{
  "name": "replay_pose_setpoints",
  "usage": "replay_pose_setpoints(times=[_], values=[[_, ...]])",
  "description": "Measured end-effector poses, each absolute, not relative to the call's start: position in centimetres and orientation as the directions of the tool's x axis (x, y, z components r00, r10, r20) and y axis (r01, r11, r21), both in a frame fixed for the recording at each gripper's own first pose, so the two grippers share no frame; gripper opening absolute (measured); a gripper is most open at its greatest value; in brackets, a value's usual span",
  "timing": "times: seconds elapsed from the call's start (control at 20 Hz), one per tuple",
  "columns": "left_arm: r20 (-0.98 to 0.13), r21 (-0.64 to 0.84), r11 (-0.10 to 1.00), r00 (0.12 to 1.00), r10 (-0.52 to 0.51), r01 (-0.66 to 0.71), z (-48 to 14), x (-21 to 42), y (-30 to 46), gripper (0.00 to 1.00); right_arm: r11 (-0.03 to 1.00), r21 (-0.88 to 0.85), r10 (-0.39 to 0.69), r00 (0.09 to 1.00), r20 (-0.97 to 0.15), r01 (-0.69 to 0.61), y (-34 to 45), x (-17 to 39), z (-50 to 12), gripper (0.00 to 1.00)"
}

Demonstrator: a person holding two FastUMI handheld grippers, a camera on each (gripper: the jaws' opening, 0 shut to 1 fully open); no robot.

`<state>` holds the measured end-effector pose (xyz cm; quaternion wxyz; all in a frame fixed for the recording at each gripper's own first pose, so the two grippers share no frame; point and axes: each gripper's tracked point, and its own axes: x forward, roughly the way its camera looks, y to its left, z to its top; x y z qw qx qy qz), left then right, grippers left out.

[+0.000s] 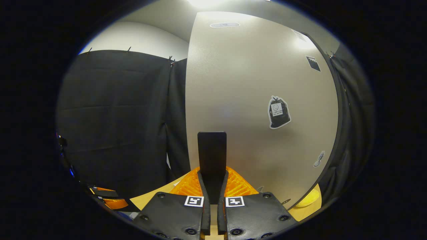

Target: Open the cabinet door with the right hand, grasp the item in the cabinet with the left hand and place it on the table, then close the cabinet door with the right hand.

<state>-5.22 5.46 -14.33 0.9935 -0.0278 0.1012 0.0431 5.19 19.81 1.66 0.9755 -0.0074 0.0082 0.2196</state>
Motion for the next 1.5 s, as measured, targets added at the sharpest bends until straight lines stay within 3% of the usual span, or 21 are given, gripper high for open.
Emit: replay_pose_setpoints(times=[0.05,0.7,1.5], values=[[-0.203,-0.046,0.995,0.976,0.075,-0.086,-14.4,-5.2,5.2,0.95,0.902,-0.010,0.432,0.902,-0.021,-0.432,19.5,4.9,1.6,0.10],[-0.199,0.016,0.998,0.979,-0.053,0.058,-13.1,-2.6,0.4,0.94,0.913,0.042,0.405,0.914,0.017,-0.406,14.6,0.8,0.9,0.10],[-0.308,0.033,0.940,0.898,-0.314,0.340,-15.8,2.3,-12.9,0.92,0.962,0.228,0.143,0.989,0.049,-0.150,2.9,-4.3,0.0,0.08]])
